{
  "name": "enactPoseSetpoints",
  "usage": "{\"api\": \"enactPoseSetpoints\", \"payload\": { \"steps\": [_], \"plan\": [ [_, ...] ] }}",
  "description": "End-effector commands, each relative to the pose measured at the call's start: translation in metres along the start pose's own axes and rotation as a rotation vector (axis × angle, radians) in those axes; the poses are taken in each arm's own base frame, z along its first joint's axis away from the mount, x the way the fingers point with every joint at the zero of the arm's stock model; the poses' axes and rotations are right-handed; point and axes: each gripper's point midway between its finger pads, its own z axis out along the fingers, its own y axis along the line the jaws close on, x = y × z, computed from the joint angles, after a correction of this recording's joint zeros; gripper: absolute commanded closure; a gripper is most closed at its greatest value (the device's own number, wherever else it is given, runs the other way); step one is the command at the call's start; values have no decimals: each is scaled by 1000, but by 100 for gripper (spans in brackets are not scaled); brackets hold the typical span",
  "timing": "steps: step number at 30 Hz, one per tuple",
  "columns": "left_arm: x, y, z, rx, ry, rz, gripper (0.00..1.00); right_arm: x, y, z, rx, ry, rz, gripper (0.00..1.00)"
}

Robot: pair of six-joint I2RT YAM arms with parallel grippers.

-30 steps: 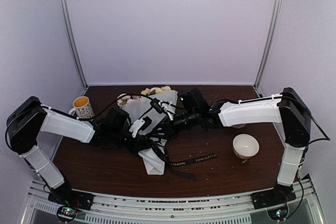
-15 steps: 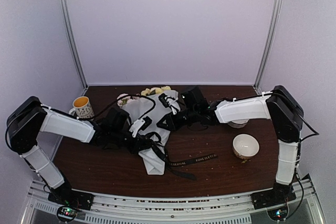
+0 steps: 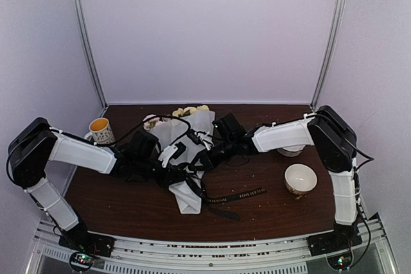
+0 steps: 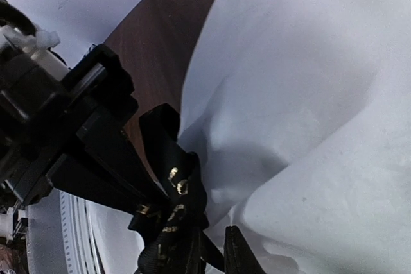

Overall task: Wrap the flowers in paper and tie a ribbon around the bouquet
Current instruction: Cross the half-tied ribbon over the folded bouquet.

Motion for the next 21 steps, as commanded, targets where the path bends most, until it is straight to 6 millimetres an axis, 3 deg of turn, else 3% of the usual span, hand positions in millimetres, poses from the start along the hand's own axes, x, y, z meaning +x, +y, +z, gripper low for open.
{"api": "enactPoseSetpoints", "payload": {
  "steps": [1, 4, 10, 21],
  "plan": [
    [-14, 2, -2, -1, -32, 12, 98, -3, 27, 8, -184, 11, -39, 84],
    [-14, 1, -3, 4, -35, 10, 98, -7, 34, 10, -239, -9, -42, 79],
    [-17, -1, -3, 13, -42, 9, 99, -12, 40, 12, -299, -44, -32, 77],
    [-17, 3, -5, -11, -48, 9, 98, -6, 44, 20, -283, -34, -48, 80]
  ]
}}
